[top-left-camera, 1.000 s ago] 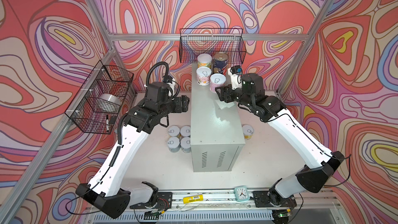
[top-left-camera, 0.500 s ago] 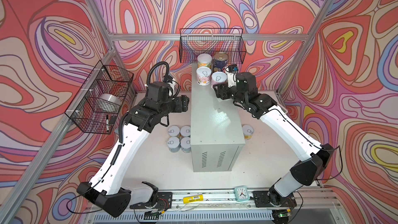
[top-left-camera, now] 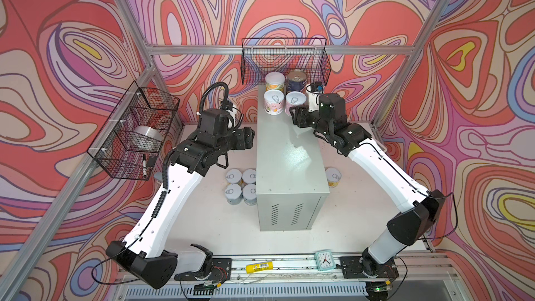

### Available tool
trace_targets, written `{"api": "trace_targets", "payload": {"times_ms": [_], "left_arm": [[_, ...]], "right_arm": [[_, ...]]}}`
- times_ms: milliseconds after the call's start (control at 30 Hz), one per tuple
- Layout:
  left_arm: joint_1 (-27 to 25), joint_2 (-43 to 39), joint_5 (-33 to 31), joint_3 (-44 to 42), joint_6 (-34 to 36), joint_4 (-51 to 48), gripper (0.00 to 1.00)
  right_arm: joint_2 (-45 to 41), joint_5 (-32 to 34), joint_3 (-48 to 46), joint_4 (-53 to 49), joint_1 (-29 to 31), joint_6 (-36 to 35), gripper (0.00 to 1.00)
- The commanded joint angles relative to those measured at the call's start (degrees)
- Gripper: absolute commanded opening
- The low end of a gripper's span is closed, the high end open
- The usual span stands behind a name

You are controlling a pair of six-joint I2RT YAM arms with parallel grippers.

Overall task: Place and organize the canned foods onto the counter
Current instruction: 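Slide the can with the right gripper farther back beside the other pink can, then open and withdraw the right gripper while the left gripper lowers toward the table cans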

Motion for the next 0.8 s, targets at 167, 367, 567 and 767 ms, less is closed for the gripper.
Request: {"api": "trace_targets", "payload": {"times_ms": [167,367,567,767], "left_arm": [[0.6,0.7,0.2,0.3,-0.4,1.2,0.83],[0.6,0.9,0.4,0.3,-0.7,1.1,0.83],[0.6,1.2,0.7,0.0,-0.8,1.5,0.83],[0.6,-0.7,-1.5,-3.5,-0.3,2.1,0.83]], "right_arm": [[1.5,2.4,2.8,0.6,-1.2,0.8,0.68],[-0.1,2.0,0.9,1.6,-1.3,1.5,0.68],[-2.0,-0.2,0.1,1.5,-1.3,2.1,0.68],[-6.6,-3.9,-1.2,-1.3,-1.3,3.1,0.68]]}}
